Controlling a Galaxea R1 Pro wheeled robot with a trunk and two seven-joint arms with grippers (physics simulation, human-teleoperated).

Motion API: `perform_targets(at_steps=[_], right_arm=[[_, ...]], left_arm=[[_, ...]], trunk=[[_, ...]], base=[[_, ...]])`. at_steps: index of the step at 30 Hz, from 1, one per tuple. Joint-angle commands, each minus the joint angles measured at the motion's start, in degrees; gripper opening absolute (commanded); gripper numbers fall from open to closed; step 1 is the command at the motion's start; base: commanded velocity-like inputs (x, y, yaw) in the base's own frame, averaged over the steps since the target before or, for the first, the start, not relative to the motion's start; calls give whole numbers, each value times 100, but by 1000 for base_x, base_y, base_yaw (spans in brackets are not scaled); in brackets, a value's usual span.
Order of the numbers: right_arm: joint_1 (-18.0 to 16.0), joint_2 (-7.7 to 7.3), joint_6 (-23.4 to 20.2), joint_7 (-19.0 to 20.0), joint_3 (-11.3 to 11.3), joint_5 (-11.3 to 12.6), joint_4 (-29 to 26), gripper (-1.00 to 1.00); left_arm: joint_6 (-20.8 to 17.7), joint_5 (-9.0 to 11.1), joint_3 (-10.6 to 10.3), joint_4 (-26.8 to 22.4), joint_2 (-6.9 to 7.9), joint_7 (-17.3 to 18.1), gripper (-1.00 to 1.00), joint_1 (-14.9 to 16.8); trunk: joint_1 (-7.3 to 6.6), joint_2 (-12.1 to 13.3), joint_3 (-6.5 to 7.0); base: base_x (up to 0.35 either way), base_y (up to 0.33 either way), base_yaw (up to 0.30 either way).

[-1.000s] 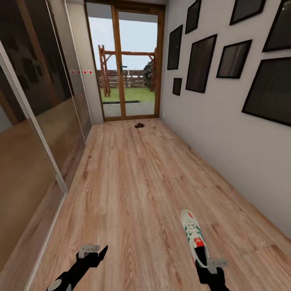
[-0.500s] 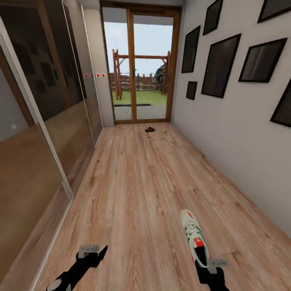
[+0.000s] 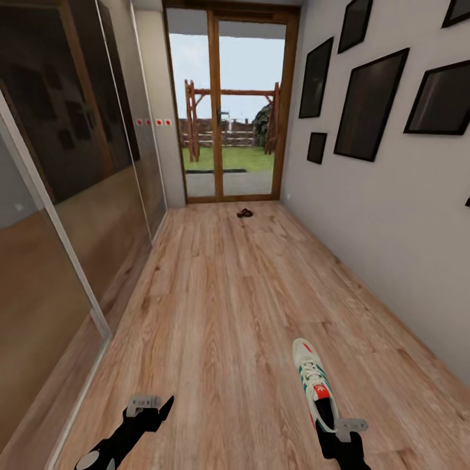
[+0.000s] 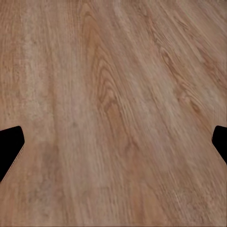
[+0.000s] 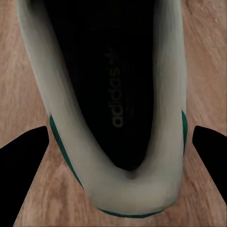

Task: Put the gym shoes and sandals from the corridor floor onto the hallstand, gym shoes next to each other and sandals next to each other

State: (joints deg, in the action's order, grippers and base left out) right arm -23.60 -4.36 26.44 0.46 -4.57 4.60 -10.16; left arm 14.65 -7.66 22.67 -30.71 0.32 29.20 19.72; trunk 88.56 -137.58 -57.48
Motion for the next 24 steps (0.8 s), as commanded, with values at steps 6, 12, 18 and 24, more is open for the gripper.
perform_targets(at_steps=[6, 12, 18, 24], right_arm=[[-4, -4, 19, 7, -44, 50, 5, -100], [-4, -8, 19, 6, -44, 50, 5, -100], [-4, -7, 27, -9, -40, 57, -2, -100], [-4, -5, 20, 2, -41, 53, -4, -100]], left_arm=[[33, -61, 44, 3, -5, 33, 100, 6], [37, -61, 44, 3, -1, 33, 100, 6], [38, -61, 44, 3, -4, 33, 100, 6], [38, -51, 44, 3, -5, 33, 100, 6]], trunk=[[2, -2, -5], [2, -2, -5], [2, -2, -5], [2, -2, -5]], base=[[338, 0, 0], [338, 0, 0], [338, 0, 0], [338, 0, 0]])
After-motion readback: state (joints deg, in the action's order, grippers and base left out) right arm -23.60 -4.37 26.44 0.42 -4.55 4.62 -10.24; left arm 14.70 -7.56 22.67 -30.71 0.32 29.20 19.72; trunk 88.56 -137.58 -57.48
